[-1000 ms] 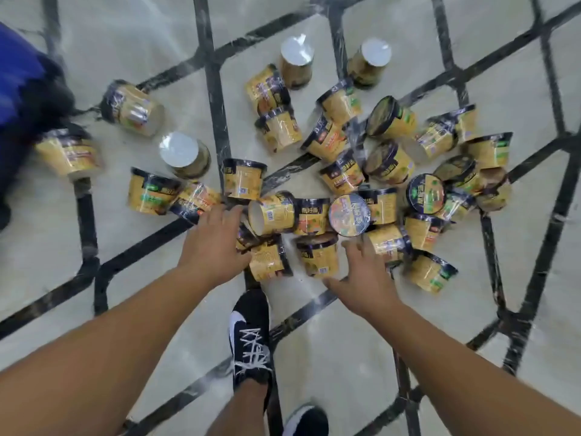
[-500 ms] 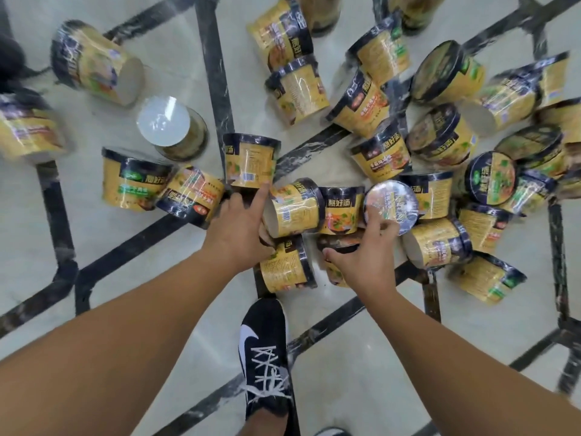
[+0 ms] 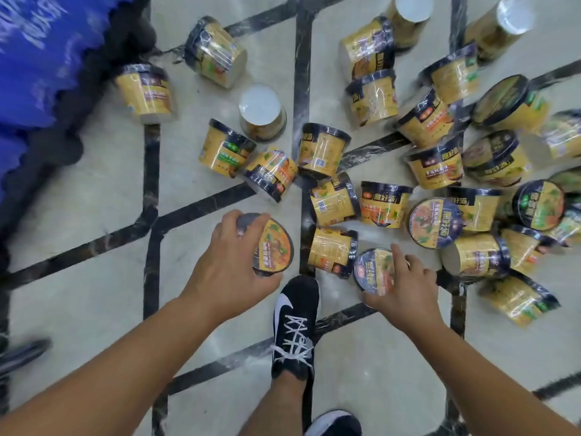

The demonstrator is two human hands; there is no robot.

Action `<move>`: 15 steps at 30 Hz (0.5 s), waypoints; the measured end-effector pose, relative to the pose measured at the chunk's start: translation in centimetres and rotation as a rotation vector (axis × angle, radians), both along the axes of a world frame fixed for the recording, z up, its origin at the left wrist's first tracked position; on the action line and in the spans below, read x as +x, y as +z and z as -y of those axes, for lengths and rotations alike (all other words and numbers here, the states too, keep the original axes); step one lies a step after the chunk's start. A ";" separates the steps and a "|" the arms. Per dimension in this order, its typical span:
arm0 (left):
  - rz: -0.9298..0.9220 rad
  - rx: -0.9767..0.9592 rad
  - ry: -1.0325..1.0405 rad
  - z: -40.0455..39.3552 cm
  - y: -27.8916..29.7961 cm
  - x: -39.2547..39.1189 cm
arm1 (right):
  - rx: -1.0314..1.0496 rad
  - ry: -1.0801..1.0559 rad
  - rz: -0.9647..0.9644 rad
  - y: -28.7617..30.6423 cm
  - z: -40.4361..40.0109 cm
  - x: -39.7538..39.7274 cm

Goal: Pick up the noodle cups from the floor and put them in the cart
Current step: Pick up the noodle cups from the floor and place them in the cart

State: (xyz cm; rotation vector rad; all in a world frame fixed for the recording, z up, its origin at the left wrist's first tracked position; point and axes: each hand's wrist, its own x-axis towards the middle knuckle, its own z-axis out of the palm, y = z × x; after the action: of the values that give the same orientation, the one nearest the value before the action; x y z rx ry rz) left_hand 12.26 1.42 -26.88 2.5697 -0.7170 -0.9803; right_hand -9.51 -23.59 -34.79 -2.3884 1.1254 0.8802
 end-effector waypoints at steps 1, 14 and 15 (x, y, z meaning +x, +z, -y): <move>0.003 -0.008 0.026 -0.9 1.4 -0.6 | -0.012 0.060 -0.039 1.3 -0.5 -0.3; 0.234 -0.234 0.477 -18.8 38.4 -10.8 | 0.135 0.594 0.404 37.9 -15.7 7.6; 0.263 -0.241 0.528 -21.2 41.7 -11.9 | 0.137 0.657 0.462 41.3 -18.0 8.3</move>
State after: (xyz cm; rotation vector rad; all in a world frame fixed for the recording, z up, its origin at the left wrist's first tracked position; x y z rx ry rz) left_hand 0.36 22.58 14.79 2.4910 -0.1706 -0.3717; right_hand -1.19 -5.60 6.48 -2.6702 0.0970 0.4996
